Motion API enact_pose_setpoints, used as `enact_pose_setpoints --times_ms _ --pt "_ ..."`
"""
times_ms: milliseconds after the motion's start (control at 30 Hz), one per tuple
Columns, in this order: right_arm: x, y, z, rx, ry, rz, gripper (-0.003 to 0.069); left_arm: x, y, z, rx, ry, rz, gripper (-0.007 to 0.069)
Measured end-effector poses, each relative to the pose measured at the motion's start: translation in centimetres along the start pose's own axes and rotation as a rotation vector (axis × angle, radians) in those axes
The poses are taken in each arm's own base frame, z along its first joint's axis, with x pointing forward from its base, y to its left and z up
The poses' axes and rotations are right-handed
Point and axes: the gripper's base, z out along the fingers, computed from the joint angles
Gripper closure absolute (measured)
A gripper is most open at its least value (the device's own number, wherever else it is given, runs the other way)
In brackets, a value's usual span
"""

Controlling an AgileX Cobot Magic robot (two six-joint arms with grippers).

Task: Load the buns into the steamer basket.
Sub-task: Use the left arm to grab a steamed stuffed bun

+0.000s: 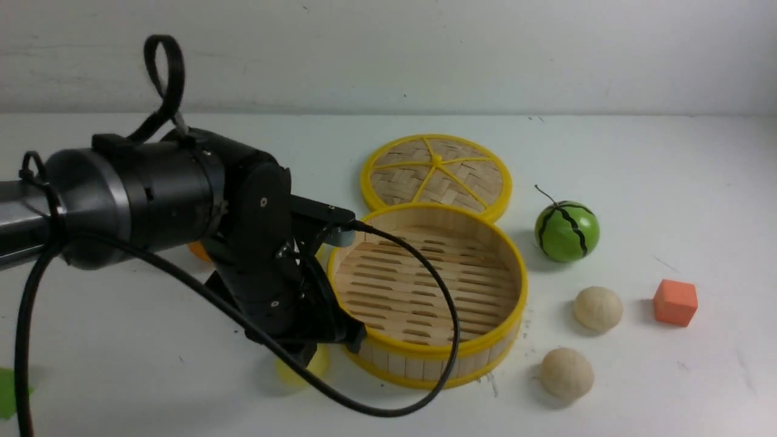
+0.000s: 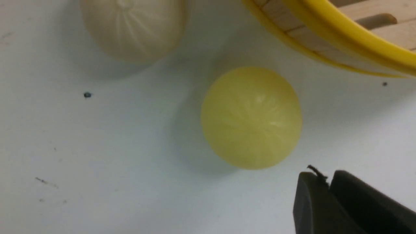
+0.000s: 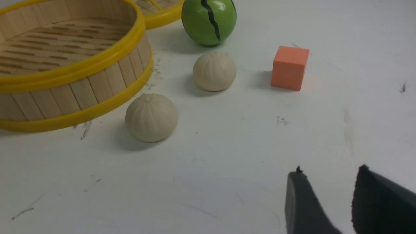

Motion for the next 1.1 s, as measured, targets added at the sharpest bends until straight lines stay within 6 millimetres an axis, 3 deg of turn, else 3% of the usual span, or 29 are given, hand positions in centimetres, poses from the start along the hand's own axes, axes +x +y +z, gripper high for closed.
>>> enact_pose_setpoints --times_ms 133,233,467,733,1100 --pt "0.0 0.0 0.0 0.000 0.000 0.000 0.0418 -0.1 0.2 1.2 -0.024 0.016 -0.015 0.0431" --pt "0.0 0.0 0.0 0.000 0.000 0.000 0.0418 -0.7 0.2 0.7 -0.035 0.016 -0.017 0.0383" --pt "0.0 0.0 0.0 0.000 0.000 0.000 0.0418 -2.5 0.3 -0.7 -0.031 -0.006 -0.033 0.0382" --pt "0.0 0.0 0.0 0.000 0.000 0.000 0.0418 -3.0 1.7 1.9 -0.045 0.081 -0.081 0.0385" --pt "0.0 0.0 0.0 0.000 0.000 0.000 0.0418 -3.4 1.6 2.1 -0.029 0.049 -0.088 0.0385"
